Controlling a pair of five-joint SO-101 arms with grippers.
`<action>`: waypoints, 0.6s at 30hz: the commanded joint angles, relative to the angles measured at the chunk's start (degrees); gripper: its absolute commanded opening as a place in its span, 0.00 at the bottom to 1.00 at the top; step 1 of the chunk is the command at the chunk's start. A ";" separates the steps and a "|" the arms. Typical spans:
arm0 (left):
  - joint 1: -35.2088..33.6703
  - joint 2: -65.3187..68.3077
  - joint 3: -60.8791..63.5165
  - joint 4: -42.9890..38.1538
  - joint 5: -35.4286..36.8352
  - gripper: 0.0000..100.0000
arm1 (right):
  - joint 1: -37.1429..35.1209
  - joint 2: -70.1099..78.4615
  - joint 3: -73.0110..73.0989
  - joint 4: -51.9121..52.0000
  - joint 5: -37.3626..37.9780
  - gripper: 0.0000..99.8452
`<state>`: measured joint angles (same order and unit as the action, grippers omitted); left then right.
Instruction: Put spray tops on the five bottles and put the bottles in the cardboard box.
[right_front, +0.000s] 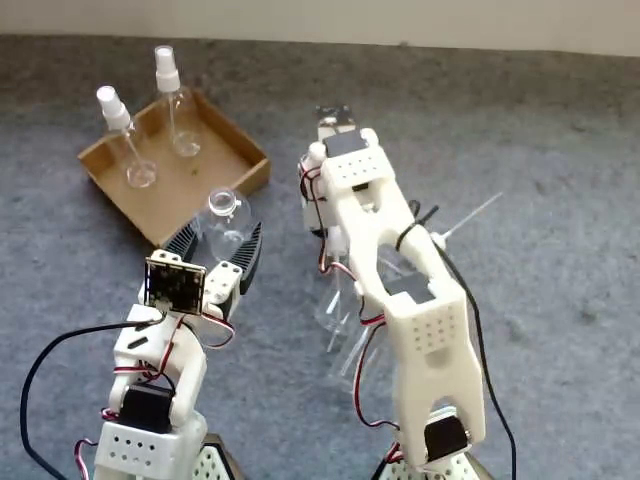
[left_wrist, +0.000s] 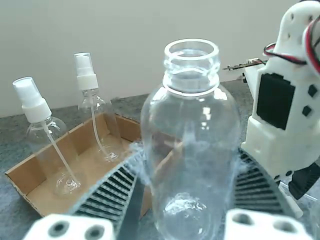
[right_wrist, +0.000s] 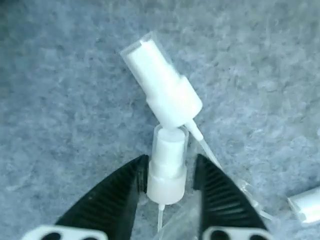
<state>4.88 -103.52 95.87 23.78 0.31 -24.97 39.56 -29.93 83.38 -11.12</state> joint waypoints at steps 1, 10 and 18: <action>-0.40 -1.19 1.27 -1.41 0.53 0.13 | -0.48 -0.57 -3.65 -0.04 -0.62 0.03; -0.48 -1.10 1.27 -1.41 0.53 0.13 | 1.89 -0.57 -9.54 4.09 -0.09 0.01; -0.48 -1.10 1.27 -1.41 0.53 0.13 | 3.12 -0.04 -28.18 16.22 -0.09 0.01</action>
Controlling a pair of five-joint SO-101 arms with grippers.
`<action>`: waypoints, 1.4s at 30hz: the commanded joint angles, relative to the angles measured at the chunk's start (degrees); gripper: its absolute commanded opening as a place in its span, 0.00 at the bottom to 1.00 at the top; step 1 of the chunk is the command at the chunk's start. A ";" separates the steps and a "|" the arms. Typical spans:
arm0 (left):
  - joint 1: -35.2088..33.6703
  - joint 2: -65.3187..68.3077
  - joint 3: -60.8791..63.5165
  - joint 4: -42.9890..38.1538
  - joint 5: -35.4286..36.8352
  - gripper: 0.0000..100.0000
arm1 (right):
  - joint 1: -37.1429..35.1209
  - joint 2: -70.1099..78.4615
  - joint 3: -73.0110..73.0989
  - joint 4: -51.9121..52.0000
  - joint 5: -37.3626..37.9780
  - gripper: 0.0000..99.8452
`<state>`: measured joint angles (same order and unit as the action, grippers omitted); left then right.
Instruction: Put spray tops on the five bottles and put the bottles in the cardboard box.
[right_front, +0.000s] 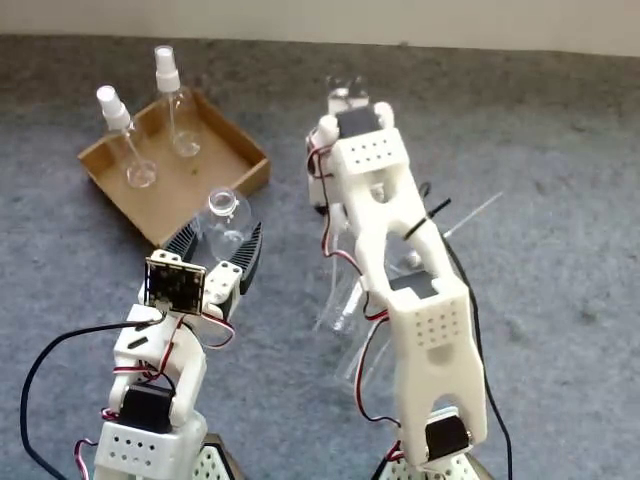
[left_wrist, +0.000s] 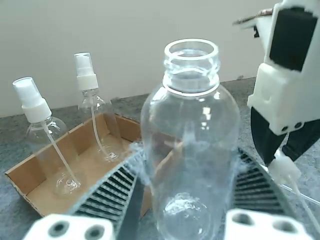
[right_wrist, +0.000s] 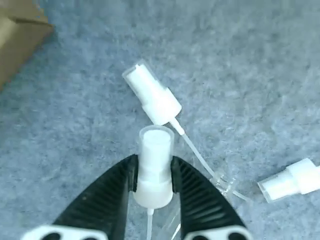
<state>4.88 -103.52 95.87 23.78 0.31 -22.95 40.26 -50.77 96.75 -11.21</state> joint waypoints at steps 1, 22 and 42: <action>-0.48 -1.10 1.27 -1.41 0.53 0.13 | 1.10 -0.66 -7.87 3.12 0.00 0.01; 4.53 -1.10 1.27 -1.41 0.53 0.13 | 6.99 -20.53 -6.90 4.53 5.27 0.01; 13.05 -1.10 1.27 3.96 0.53 0.13 | 6.99 -61.67 20.88 4.09 6.86 0.01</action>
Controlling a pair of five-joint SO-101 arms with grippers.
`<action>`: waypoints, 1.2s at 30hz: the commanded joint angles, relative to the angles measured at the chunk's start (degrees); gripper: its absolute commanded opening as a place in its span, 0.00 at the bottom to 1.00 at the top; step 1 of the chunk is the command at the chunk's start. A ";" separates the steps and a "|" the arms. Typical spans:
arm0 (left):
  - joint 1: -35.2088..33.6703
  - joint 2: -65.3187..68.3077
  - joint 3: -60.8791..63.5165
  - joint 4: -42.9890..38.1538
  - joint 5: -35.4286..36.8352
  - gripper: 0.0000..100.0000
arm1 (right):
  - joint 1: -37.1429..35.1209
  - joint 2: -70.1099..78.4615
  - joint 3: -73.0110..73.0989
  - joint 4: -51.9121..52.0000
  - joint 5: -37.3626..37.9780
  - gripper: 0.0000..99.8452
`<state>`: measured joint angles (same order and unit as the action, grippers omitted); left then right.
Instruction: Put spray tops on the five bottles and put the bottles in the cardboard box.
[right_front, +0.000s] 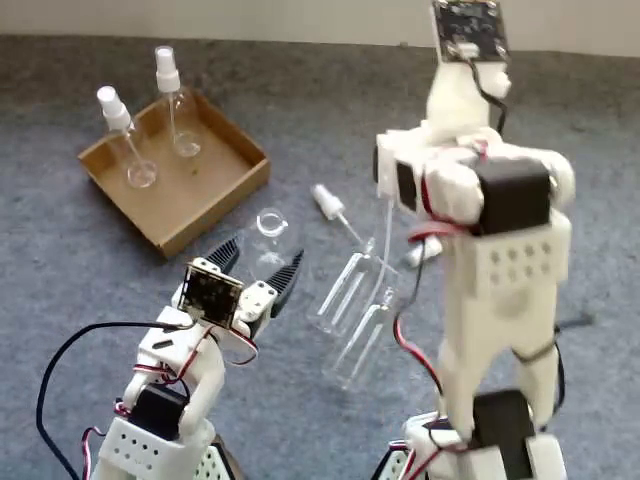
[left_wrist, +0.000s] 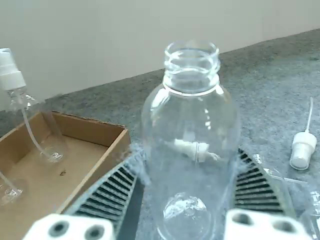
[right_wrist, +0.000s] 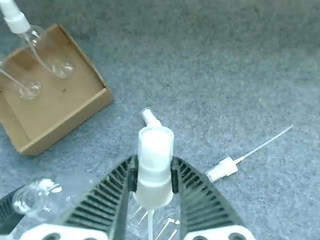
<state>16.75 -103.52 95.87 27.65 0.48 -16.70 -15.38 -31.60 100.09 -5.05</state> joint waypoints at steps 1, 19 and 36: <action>1.19 -1.10 1.27 0.09 0.35 0.13 | 0.75 -7.34 3.21 0.66 0.70 0.01; 12.62 -1.10 1.27 5.71 0.35 0.13 | 0.84 -37.49 33.36 -16.75 0.70 0.01; 18.59 -1.10 1.27 12.04 -9.58 0.13 | 0.84 -63.96 70.37 -38.81 0.26 0.01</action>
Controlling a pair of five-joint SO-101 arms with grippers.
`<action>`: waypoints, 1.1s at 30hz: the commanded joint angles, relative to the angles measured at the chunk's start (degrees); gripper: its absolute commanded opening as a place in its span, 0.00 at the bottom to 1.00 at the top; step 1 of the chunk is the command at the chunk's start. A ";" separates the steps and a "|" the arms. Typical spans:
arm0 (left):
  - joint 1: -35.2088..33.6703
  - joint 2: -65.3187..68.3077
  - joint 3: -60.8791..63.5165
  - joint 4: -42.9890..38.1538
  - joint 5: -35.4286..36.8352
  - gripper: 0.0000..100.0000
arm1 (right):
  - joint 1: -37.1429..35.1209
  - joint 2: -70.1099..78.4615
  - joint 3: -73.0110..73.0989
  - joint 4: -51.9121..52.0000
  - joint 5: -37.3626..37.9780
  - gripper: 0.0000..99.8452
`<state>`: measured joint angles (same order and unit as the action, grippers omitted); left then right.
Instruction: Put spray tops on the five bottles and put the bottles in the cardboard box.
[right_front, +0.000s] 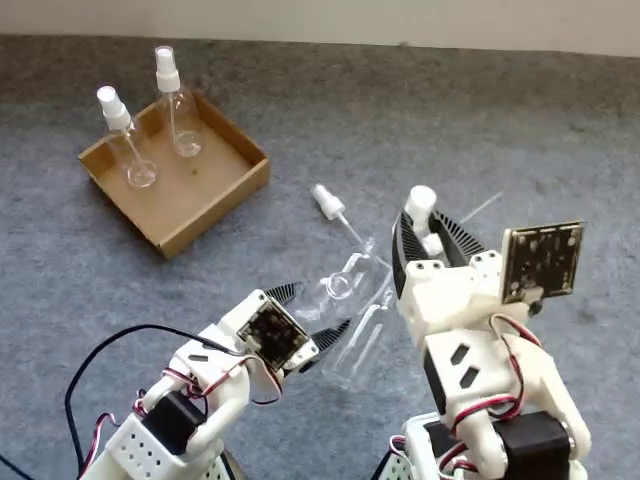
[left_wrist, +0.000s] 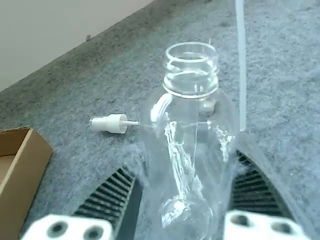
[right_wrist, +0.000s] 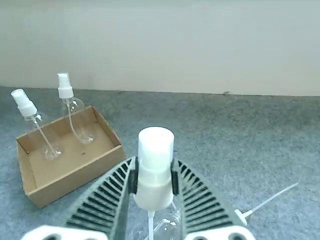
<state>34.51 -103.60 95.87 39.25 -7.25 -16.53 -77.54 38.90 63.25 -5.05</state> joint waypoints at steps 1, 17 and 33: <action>0.84 -1.01 1.27 0.44 -1.93 0.13 | 0.66 -2.24 -0.13 -1.80 0.26 0.01; 0.22 -1.01 1.27 2.02 -2.11 0.13 | 0.57 -15.96 0.22 -3.65 0.26 0.01; 0.22 -1.01 1.27 2.02 -2.11 0.13 | -3.65 -16.31 -3.12 -7.16 0.18 0.01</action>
<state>34.51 -104.48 95.87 40.48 -8.84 -16.62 -93.71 39.08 57.54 -5.05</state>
